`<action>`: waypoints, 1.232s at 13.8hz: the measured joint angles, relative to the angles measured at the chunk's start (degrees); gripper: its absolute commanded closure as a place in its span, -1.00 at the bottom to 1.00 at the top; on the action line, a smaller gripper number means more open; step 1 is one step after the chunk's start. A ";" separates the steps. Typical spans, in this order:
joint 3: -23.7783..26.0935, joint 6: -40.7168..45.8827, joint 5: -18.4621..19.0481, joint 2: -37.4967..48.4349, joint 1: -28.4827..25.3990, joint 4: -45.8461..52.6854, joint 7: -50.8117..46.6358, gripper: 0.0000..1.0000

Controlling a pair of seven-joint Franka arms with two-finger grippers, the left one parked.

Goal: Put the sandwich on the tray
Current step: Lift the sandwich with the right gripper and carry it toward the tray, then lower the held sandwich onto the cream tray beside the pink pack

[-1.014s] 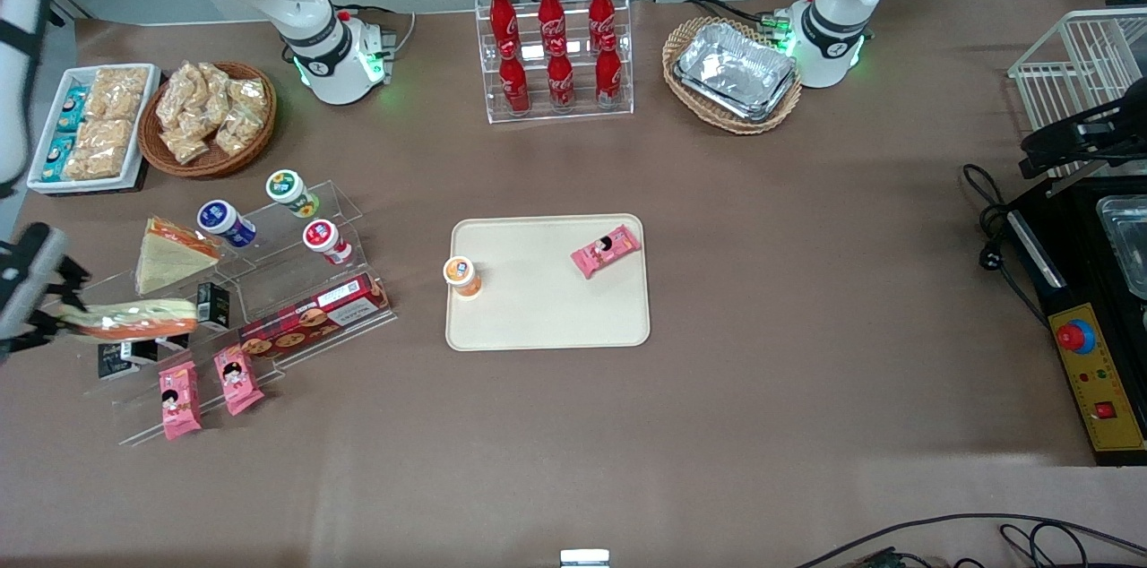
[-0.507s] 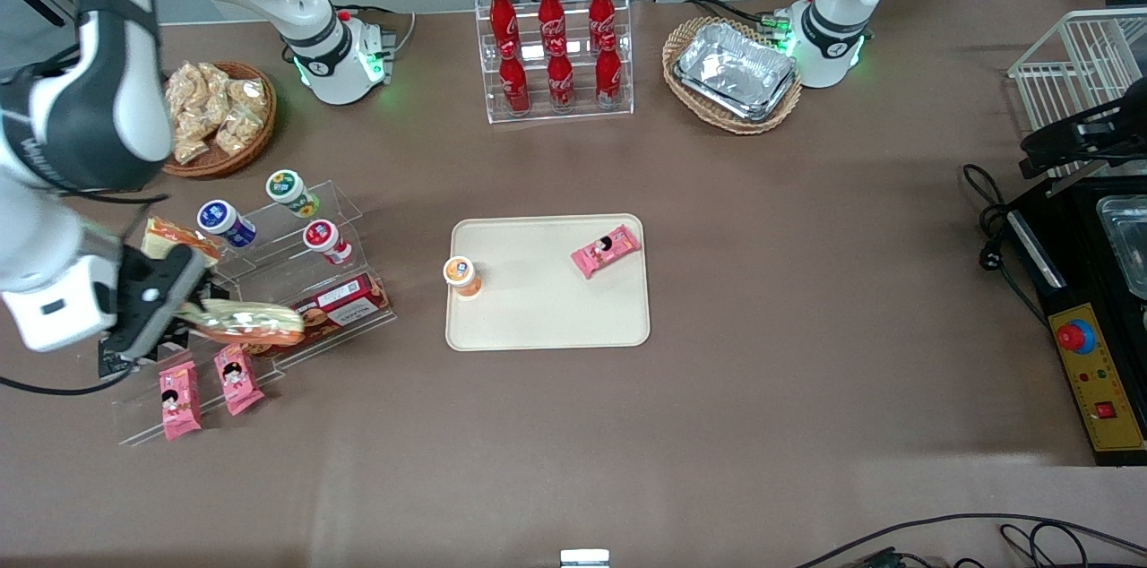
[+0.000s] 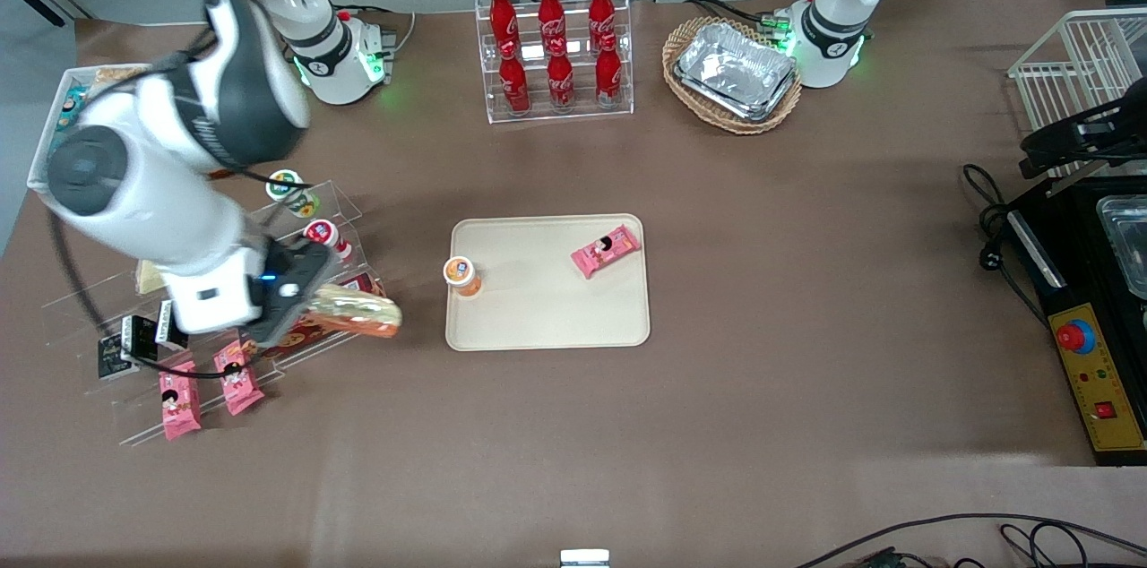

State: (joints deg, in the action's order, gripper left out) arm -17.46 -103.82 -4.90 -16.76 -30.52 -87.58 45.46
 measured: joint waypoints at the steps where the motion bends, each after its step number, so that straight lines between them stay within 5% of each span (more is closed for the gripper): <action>1: 0.01 -0.81 0.00 -1.15 -1.15 -0.01 -0.60 1.00; 8: 5.74 -14.09 0.00 -11.40 -7.04 1.20 -1.11 1.00; 17: 12.17 -18.05 0.03 -21.46 -7.90 6.63 -1.19 1.00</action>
State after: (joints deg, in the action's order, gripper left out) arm -5.29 -121.87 -4.88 -38.21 -38.42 -80.95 44.27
